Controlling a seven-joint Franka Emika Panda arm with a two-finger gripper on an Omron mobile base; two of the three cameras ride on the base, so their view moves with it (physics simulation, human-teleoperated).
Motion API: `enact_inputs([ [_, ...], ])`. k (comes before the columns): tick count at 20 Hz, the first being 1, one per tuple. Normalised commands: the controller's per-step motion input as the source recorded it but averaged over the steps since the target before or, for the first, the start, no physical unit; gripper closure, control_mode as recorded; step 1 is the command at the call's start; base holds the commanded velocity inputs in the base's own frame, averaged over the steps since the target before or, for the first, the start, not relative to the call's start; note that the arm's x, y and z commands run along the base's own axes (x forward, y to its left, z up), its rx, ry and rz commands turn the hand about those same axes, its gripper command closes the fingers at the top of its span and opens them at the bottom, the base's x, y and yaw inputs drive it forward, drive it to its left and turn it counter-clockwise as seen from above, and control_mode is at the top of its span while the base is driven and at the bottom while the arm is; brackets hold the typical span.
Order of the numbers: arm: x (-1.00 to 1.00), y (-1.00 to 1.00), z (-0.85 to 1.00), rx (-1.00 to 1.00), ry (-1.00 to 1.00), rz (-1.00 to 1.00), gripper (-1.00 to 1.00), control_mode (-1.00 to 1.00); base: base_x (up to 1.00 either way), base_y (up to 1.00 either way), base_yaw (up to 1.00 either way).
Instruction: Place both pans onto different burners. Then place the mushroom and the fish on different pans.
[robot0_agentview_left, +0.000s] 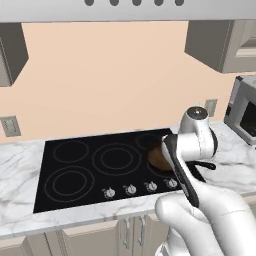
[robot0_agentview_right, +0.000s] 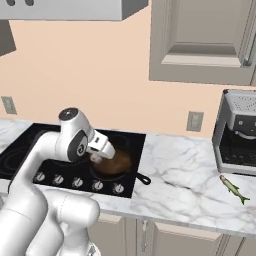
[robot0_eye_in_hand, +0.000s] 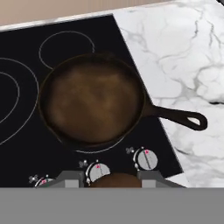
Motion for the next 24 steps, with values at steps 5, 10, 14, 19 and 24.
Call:
enact_inputs([
  [5,0.48,0.01,-0.23,0.00,0.00,0.00,1.00,-1.00,0.00,0.00,0.00],
  [10,0.47,0.00,-0.47,0.00,0.00,0.00,1.00,-1.00,0.00,0.00,0.00],
  [14,0.38,0.00,-0.45,0.00,0.00,0.00,1.00,-1.00,0.00,0.00,0.00],
  [19,0.34,0.00,-0.37,0.00,0.00,0.00,1.00,-1.00,0.00,0.00,0.00],
  [24,0.28,0.00,-0.28,0.00,0.00,0.00,1.00,-1.00,0.00,0.00,0.00],
])
